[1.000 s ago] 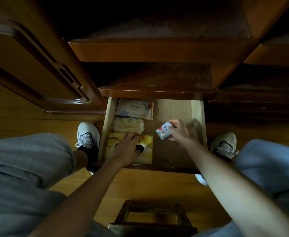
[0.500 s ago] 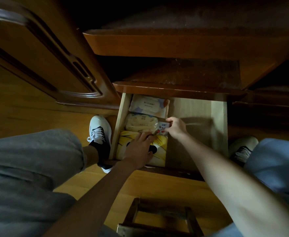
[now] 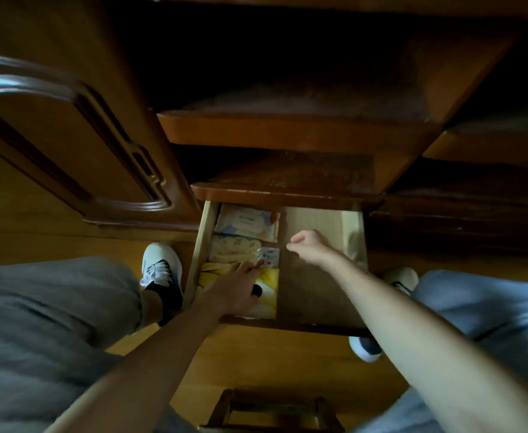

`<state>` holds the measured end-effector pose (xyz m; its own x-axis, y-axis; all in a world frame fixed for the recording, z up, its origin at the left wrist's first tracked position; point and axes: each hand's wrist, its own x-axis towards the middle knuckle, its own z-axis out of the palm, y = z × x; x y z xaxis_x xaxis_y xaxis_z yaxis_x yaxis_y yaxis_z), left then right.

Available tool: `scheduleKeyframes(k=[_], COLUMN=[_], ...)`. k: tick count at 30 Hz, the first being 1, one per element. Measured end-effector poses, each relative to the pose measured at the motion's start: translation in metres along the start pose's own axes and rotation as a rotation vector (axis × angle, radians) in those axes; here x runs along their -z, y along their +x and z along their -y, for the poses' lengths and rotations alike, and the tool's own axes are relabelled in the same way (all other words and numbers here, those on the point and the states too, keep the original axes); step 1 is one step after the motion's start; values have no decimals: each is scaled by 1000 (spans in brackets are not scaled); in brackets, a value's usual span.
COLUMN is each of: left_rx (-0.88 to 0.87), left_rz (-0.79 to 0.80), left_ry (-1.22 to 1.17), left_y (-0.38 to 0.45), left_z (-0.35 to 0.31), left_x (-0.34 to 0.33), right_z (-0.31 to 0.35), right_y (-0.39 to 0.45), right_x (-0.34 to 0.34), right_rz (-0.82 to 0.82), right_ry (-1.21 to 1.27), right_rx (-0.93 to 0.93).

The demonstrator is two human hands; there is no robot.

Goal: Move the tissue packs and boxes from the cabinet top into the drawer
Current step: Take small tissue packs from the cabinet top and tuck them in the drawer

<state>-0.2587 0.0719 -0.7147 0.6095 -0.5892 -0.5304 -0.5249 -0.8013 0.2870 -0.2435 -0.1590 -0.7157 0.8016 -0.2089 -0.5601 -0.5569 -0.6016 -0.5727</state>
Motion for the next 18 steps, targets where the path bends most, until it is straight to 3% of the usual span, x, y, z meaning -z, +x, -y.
scheduleKeyframes(k=[2,6,11,18], left_rx=[24,68,-117,-222], left_rz=[-115,-515,-1057,-1382], left_ry=[38,69,149,58], left_y=[-9,-34,-79,-95], left_z=[-6,-29,-67,-104], left_x=[26,122,275,409], right_z=[9,44,124,206], right_y=[-23,-75,-150,-189], right_x=[32,110,213,313], right_rz=[6,-128,-368,-601], right_ry=[-15,13,36,-70], right_rx=[73,254,553,745])
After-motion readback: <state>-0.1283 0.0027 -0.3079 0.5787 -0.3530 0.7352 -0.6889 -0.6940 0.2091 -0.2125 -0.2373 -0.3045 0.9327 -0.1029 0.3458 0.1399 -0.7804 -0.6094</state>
